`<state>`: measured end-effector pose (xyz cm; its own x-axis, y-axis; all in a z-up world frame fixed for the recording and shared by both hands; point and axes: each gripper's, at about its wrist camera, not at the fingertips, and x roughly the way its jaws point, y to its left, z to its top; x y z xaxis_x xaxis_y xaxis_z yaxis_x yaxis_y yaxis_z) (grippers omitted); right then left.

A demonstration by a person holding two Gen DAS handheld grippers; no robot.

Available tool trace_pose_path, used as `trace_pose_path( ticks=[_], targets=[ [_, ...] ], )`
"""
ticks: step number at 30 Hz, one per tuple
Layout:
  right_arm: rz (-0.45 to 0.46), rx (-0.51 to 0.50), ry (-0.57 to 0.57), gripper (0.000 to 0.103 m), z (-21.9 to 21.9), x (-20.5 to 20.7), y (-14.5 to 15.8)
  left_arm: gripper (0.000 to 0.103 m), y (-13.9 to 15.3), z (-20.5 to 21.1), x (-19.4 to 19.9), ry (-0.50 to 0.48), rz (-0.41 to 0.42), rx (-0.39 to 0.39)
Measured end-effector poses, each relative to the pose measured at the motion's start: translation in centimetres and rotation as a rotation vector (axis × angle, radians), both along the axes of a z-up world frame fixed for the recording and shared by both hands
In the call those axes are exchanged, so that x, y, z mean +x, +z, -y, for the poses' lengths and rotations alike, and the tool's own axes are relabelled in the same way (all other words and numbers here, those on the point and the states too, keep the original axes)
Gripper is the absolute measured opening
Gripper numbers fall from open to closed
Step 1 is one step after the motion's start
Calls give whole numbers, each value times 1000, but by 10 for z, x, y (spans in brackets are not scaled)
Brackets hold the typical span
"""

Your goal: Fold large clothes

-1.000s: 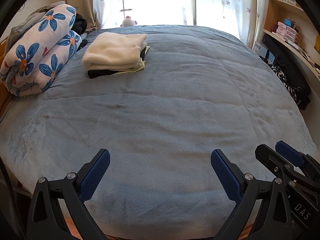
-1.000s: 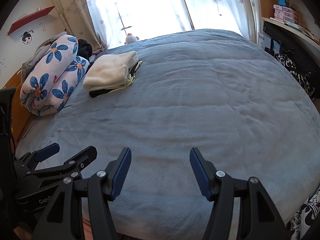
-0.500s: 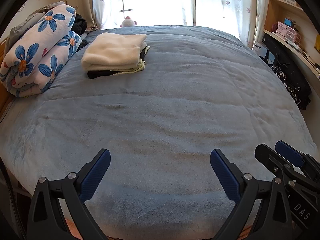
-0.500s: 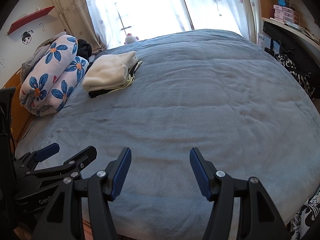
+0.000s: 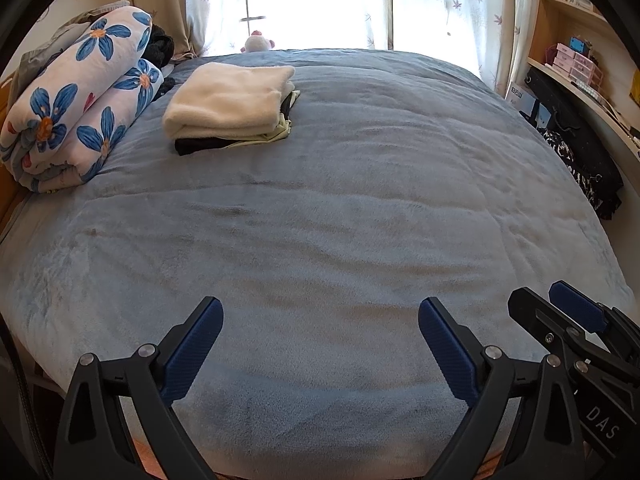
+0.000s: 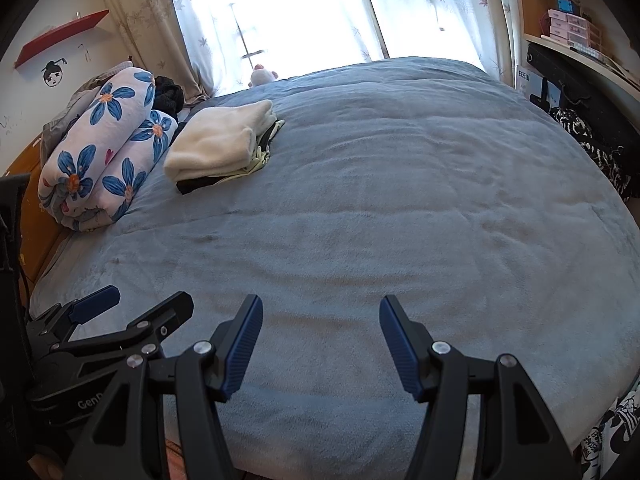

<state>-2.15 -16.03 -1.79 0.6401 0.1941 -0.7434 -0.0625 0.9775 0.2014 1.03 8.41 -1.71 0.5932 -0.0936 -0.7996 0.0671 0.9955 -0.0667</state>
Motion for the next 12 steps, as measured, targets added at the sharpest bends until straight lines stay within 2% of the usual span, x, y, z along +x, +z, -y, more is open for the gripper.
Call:
trace_pose_path(
  ticks=[12],
  targets=[
    [-3, -1, 0, 61, 1, 0, 0, 97, -2, 1, -1, 9, -15, 0]
  ],
)
